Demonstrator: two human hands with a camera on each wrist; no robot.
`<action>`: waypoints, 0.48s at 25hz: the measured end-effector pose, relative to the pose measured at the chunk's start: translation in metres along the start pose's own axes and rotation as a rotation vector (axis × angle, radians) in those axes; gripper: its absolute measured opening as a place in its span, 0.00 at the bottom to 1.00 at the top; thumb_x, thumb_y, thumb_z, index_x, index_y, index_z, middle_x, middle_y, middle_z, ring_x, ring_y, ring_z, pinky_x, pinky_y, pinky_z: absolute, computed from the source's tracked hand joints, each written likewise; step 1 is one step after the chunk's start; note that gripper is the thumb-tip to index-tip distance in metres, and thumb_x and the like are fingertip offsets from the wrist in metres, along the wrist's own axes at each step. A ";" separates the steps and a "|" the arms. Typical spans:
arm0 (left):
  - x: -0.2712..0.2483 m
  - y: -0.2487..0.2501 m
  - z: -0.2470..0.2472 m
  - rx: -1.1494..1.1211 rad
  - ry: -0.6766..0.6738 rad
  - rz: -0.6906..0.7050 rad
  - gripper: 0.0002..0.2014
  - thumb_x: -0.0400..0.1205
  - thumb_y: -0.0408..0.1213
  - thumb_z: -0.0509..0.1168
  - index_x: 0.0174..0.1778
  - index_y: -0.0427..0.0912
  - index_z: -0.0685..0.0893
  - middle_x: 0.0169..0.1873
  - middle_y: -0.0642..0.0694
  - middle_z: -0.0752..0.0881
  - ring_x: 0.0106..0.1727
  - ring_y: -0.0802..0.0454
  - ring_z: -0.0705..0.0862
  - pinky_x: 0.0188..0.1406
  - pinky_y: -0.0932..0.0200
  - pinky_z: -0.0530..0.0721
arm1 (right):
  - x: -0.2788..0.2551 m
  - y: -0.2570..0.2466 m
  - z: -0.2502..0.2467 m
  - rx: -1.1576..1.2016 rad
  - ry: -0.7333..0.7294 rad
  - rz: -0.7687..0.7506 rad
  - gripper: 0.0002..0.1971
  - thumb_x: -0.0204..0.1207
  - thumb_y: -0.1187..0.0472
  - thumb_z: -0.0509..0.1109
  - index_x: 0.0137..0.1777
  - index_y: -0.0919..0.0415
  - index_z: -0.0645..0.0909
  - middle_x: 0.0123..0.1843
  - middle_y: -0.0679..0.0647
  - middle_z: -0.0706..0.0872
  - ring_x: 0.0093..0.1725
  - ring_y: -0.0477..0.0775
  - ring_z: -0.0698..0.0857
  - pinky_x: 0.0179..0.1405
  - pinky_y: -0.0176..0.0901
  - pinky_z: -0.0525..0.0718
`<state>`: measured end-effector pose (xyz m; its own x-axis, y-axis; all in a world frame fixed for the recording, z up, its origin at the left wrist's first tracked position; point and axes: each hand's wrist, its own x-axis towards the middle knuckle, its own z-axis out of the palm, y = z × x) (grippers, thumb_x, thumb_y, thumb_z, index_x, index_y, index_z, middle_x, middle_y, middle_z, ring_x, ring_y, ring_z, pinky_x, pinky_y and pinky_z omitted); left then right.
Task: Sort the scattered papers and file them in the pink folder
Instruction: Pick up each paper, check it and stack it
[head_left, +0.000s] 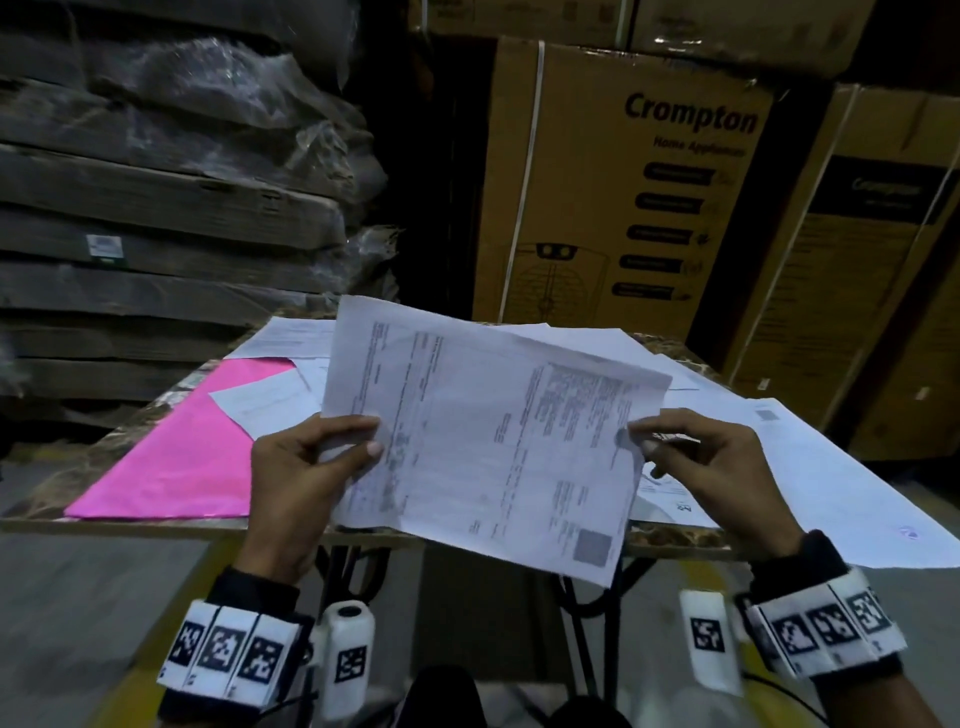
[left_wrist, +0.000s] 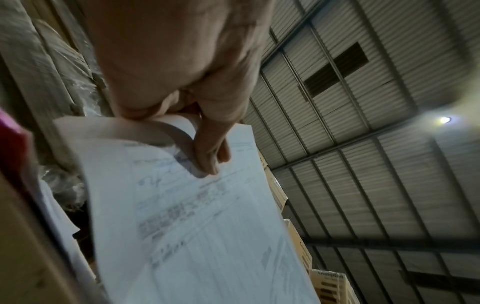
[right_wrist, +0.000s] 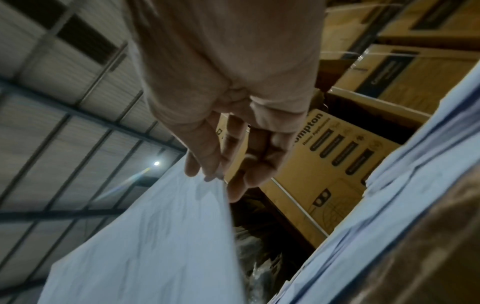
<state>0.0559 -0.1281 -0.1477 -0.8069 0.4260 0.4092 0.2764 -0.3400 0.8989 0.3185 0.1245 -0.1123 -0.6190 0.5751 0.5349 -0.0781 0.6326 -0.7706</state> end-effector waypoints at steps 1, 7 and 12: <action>0.000 0.002 0.003 -0.024 0.005 0.011 0.14 0.71 0.23 0.77 0.44 0.48 0.93 0.48 0.48 0.93 0.56 0.46 0.91 0.48 0.54 0.92 | 0.000 -0.001 0.005 0.062 0.002 0.025 0.10 0.77 0.73 0.72 0.51 0.60 0.91 0.53 0.50 0.91 0.51 0.57 0.90 0.41 0.49 0.90; -0.005 0.014 0.030 -0.030 0.022 0.213 0.18 0.73 0.22 0.76 0.45 0.54 0.93 0.50 0.44 0.92 0.55 0.52 0.90 0.48 0.66 0.88 | 0.004 -0.023 0.024 0.148 0.229 -0.102 0.14 0.76 0.76 0.73 0.50 0.55 0.90 0.56 0.58 0.90 0.57 0.52 0.88 0.53 0.38 0.89; -0.014 -0.011 0.035 0.170 -0.066 0.106 0.16 0.74 0.22 0.77 0.41 0.53 0.91 0.47 0.51 0.91 0.49 0.62 0.89 0.41 0.76 0.83 | -0.017 0.000 0.036 0.060 0.206 -0.038 0.17 0.76 0.77 0.73 0.46 0.51 0.92 0.57 0.53 0.89 0.61 0.48 0.86 0.56 0.41 0.89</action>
<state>0.0823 -0.1012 -0.1576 -0.7343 0.4508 0.5076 0.4470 -0.2418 0.8613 0.3012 0.0960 -0.1337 -0.4424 0.6488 0.6191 -0.1484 0.6278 -0.7641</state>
